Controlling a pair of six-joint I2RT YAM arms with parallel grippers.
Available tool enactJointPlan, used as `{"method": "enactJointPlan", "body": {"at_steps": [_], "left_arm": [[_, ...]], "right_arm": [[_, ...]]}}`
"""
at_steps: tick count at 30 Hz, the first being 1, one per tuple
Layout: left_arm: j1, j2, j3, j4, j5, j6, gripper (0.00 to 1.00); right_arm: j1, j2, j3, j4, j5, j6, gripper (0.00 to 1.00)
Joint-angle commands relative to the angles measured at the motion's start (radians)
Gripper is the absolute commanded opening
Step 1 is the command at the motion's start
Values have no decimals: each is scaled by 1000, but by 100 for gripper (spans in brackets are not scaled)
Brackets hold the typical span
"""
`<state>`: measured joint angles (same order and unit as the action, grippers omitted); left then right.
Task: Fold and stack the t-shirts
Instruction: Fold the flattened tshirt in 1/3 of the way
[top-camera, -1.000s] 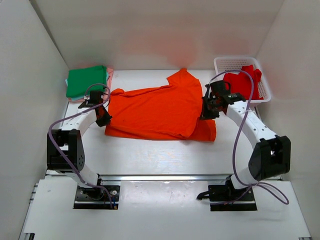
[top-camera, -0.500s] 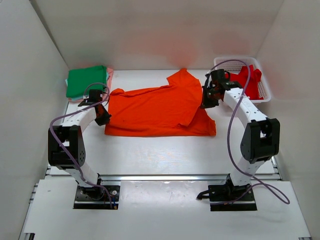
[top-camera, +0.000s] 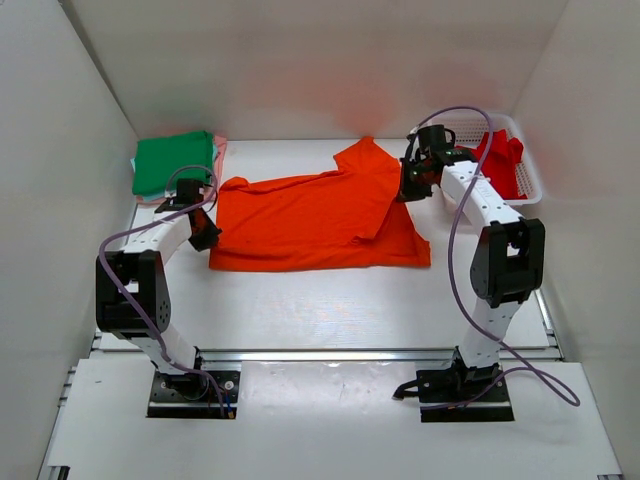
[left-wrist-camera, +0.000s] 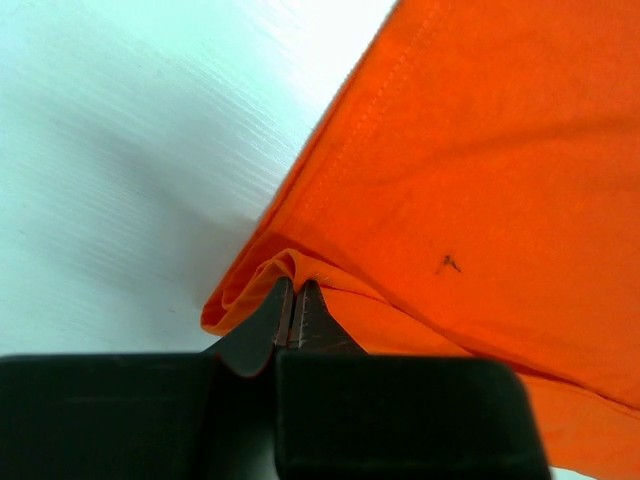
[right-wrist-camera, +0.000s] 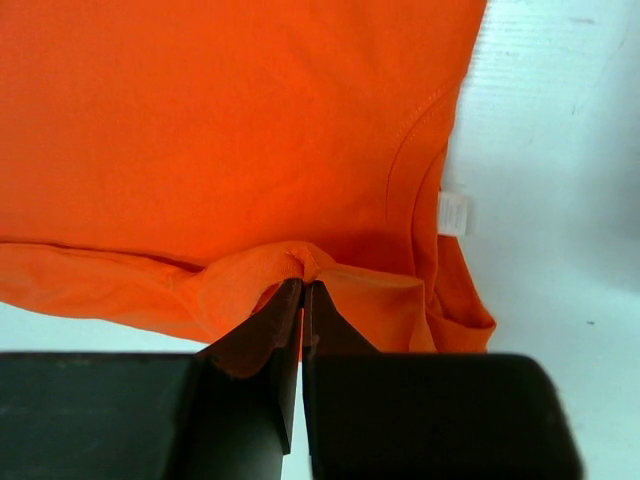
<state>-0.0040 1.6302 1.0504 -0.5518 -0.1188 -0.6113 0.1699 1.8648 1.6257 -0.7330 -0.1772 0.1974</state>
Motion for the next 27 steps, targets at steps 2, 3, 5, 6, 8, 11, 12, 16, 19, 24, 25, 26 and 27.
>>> {"method": "enactJointPlan", "body": {"at_steps": [2, 3, 5, 6, 8, 11, 12, 16, 19, 24, 25, 26, 27], "left_arm": [[27, 6, 43, 20, -8, -7, 0], [29, 10, 49, 26, -10, -7, 0], [30, 22, 60, 23, -18, -10, 0], [30, 20, 60, 27, -18, -11, 0], [29, 29, 60, 35, -5, -8, 0], [41, 52, 68, 46, 8, -7, 0], [41, 56, 63, 49, 13, -4, 0], [36, 83, 79, 84, 53, 18, 7], [33, 108, 120, 89, 53, 27, 14], [45, 103, 160, 102, 99, 54, 36], [51, 85, 160, 99, 81, 58, 37], [52, 65, 160, 92, 77, 64, 37], [49, 51, 155, 84, 70, 68, 39]], "right_arm": [[6, 37, 88, 20, 2, -15, 0], [3, 46, 88, 17, 5, -10, 0], [2, 54, 106, 15, 10, -10, 0], [3, 56, 115, 15, 10, -15, 0], [-6, 65, 115, 17, 10, -15, 0], [-7, 74, 128, 12, 18, -16, 0], [-4, 79, 137, 15, 10, -19, 0], [3, 120, 193, 15, 15, -29, 0], [10, 149, 236, 24, 15, -49, 0], [29, 182, 307, -19, 149, -58, 33], [34, 162, 292, -25, 171, -61, 33], [39, 152, 257, -28, 177, -61, 34], [42, 123, 232, -20, 217, -59, 34]]}}
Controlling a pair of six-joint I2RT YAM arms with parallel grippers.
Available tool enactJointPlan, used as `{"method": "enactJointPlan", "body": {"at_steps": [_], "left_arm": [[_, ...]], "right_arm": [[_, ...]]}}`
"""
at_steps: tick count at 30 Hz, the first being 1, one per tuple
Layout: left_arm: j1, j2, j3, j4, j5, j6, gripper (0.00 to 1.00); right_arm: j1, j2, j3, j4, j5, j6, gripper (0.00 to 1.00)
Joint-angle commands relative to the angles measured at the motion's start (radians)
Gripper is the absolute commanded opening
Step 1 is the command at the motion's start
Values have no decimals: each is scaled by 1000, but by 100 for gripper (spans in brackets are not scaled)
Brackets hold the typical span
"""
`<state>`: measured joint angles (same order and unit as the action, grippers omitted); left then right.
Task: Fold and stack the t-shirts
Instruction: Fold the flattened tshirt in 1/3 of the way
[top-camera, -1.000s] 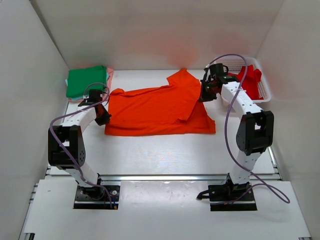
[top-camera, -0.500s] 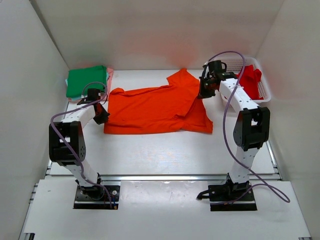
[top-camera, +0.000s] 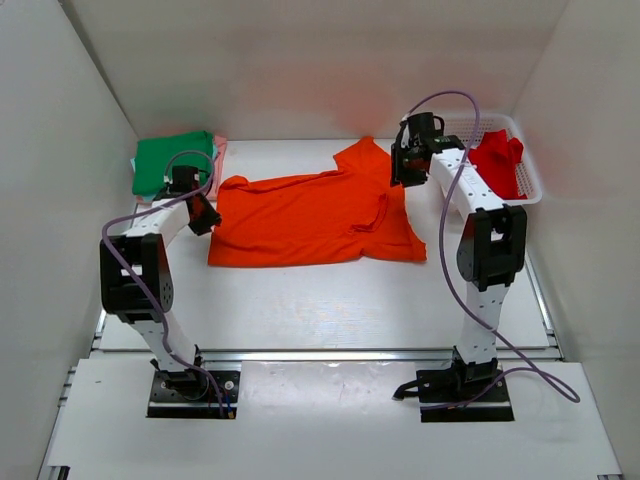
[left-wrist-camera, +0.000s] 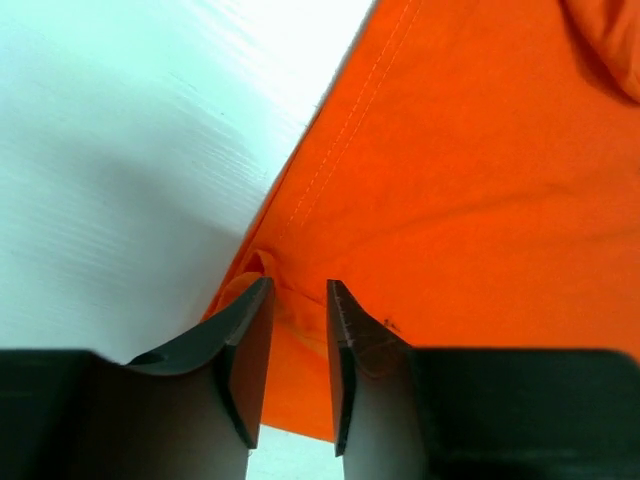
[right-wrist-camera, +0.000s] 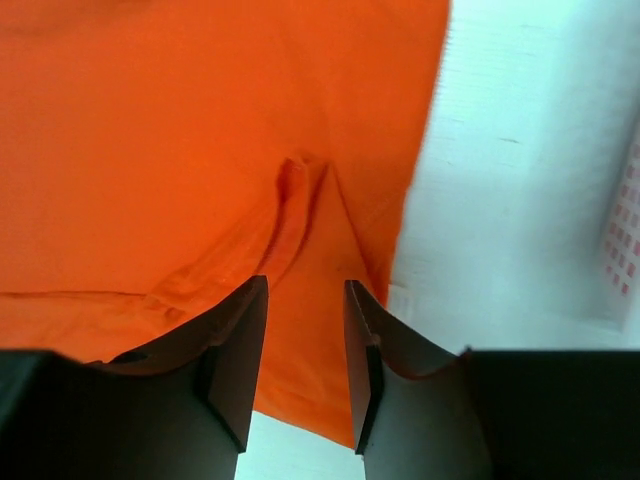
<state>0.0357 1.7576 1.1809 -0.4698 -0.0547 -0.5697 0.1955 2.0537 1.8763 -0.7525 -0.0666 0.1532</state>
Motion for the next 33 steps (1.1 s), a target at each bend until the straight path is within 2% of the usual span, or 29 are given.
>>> {"method": "enactJointPlan", "body": {"at_steps": [1, 5, 6, 9, 13, 16, 20, 25, 27, 30, 33], "left_arm": [[4, -92, 14, -6, -11, 33, 41], [-25, -174, -73, -16, -39, 27, 41], [-84, -196, -145, 18, -39, 12, 39], [-123, -175, -203, 75, -50, -30, 34], [-200, -51, -141, 48, -143, -15, 34], [-221, 54, -60, -62, -184, 22, 35], [-220, 97, -70, -173, -154, 73, 34], [-177, 2, -188, -230, -119, 135, 36], [-165, -35, -246, -288, -55, 162, 34], [-206, -110, -314, -347, 27, 200, 30], [-273, -243, -343, -403, 55, 196, 31]], "right_arm": [[24, -98, -70, -4, 111, -11, 35], [47, -226, -297, 99, 91, -9, 31], [64, -307, -488, 187, 76, -1, 29], [79, -371, -607, 309, 21, 15, 25], [88, -321, -686, 378, 8, 8, 24], [88, -247, -689, 349, -15, 11, 24], [96, -231, -735, 234, -27, 89, 22], [133, -386, -893, 138, -6, 175, 23], [144, -463, -959, 104, -2, 204, 24], [139, -555, -999, 45, -21, 221, 23], [159, -657, -987, -34, -36, 230, 23]]}}
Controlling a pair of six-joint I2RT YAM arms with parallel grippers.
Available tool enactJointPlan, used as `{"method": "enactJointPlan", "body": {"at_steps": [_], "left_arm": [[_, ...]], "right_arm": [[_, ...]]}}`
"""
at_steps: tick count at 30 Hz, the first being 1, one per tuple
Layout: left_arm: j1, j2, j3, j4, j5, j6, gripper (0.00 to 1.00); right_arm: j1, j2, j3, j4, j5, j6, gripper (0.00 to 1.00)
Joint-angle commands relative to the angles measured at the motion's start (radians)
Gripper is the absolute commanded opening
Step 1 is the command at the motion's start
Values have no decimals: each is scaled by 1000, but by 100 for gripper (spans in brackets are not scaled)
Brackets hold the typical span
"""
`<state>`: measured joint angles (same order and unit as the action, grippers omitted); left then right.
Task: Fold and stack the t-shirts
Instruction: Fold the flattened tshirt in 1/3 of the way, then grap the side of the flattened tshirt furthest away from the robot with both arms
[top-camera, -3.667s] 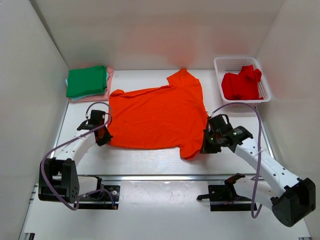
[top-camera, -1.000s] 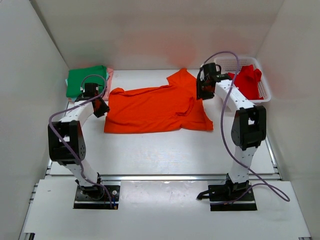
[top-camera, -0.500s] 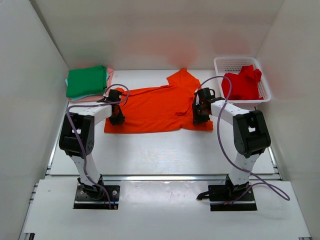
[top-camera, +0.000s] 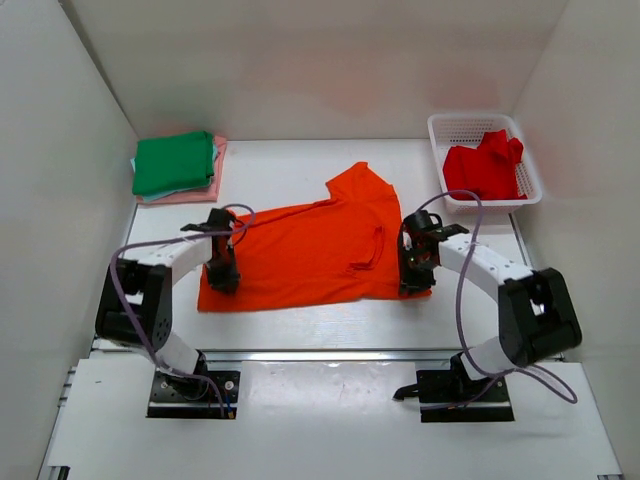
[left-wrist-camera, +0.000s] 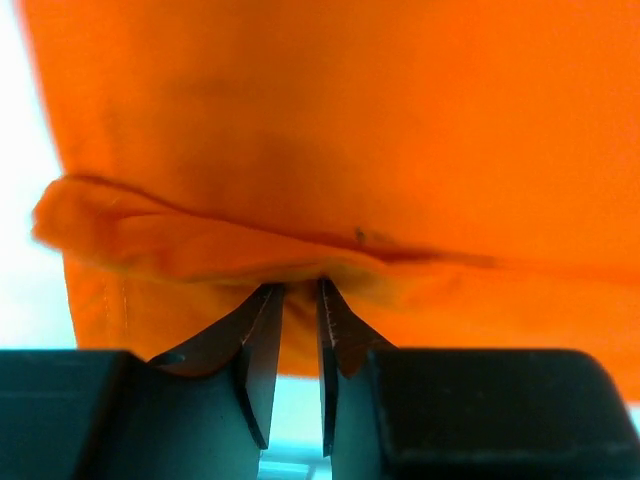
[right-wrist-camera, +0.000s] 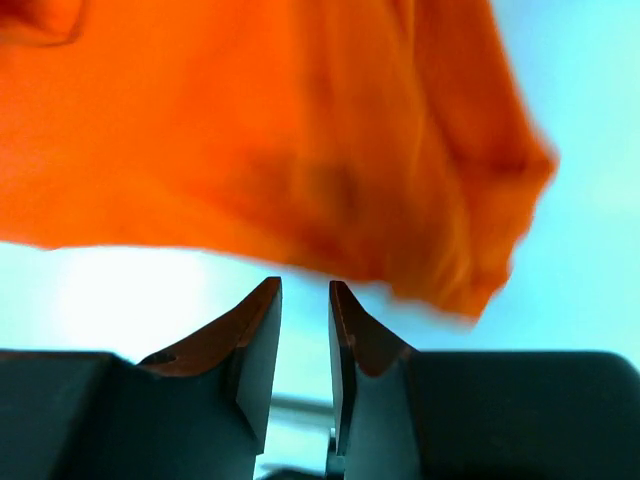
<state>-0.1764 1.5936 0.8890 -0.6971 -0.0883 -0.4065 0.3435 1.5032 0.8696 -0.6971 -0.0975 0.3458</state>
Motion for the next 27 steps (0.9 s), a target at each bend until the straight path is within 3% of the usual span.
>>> {"method": "enactJointPlan", "body": {"at_steps": [1, 5, 7, 14, 17, 23, 27], "left_arm": [[-86, -146, -47, -192, 96, 19, 32], [-89, -312, 13, -194, 156, -66, 32], [-42, -323, 71, -171, 163, -89, 37], [34, -77, 272, -99, 22, -115, 40], [81, 43, 352, -58, -16, -166, 46], [144, 186, 467, -19, -67, -229, 50], [167, 238, 522, 13, -57, -268, 48]], "right_arm": [[18, -141, 40, -116, 16, 39, 24], [17, -219, 115, -119, -10, 38, 22], [5, -193, 164, -104, -10, 16, 22], [-44, 41, 443, 31, -19, -64, 28], [-81, 192, 645, 65, -22, -94, 29], [-118, 481, 951, 19, -45, -136, 29], [-138, 567, 1033, 16, -76, -149, 30]]}}
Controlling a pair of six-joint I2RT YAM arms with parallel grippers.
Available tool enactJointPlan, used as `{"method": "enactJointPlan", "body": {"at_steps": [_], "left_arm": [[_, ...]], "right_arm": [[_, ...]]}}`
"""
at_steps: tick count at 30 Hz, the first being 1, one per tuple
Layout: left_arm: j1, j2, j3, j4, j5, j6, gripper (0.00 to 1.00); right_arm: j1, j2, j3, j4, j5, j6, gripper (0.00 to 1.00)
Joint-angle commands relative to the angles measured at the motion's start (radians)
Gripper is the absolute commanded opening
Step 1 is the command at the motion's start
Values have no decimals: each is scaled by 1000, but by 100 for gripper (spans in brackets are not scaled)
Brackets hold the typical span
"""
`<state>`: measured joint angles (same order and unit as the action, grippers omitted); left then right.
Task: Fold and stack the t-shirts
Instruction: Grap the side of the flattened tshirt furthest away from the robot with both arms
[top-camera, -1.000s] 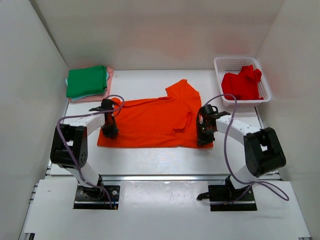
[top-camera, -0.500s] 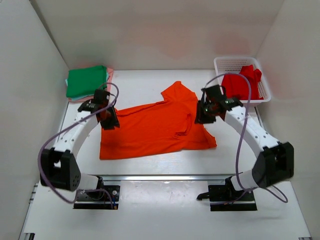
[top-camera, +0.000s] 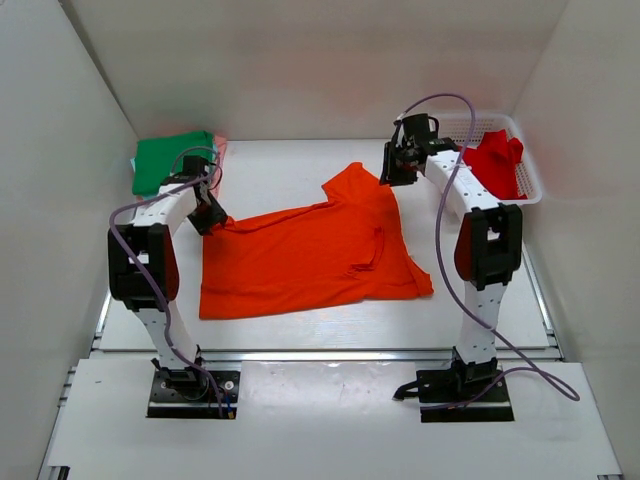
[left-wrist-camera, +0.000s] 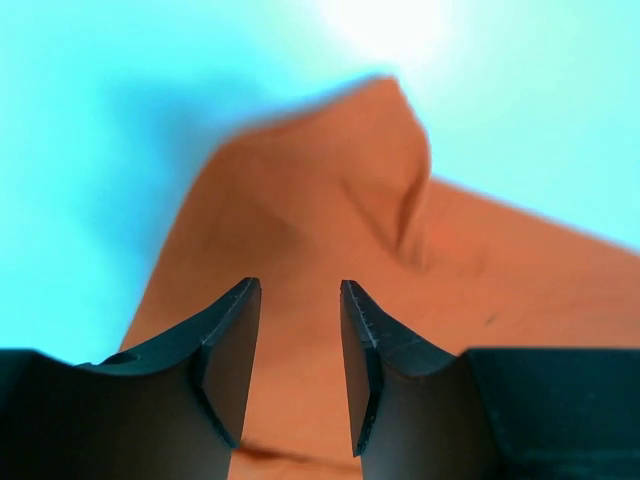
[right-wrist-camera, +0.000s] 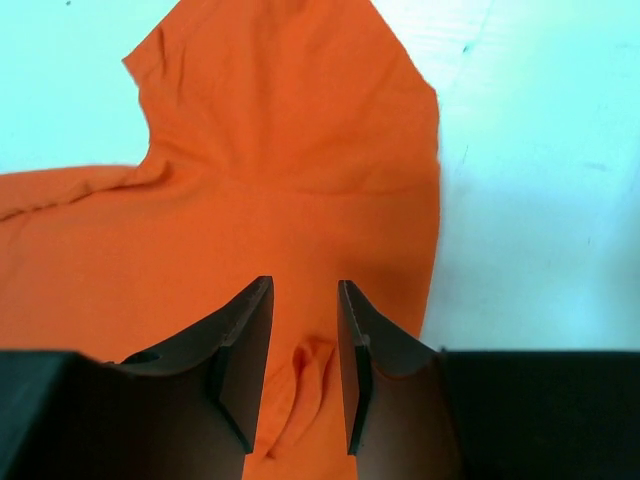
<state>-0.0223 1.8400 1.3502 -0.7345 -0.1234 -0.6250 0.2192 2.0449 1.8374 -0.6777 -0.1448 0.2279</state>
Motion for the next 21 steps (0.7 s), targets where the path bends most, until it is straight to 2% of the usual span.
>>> {"method": "enactJointPlan", "body": {"at_steps": [1, 6, 12, 21], "left_arm": [[16, -2, 70, 58, -24, -54, 49], [16, 17, 75, 136, -25, -81, 49], [9, 110, 156, 113, -12, -97, 50], [7, 197, 167, 142, -12, -114, 51]], "right_arm": [[-20, 43, 85, -5, -38, -26, 29], [-32, 142, 167, 0, -67, -4, 29], [-47, 248, 299, 3, -81, 2, 28], [-52, 339, 410, 49, -119, 7, 30]]}}
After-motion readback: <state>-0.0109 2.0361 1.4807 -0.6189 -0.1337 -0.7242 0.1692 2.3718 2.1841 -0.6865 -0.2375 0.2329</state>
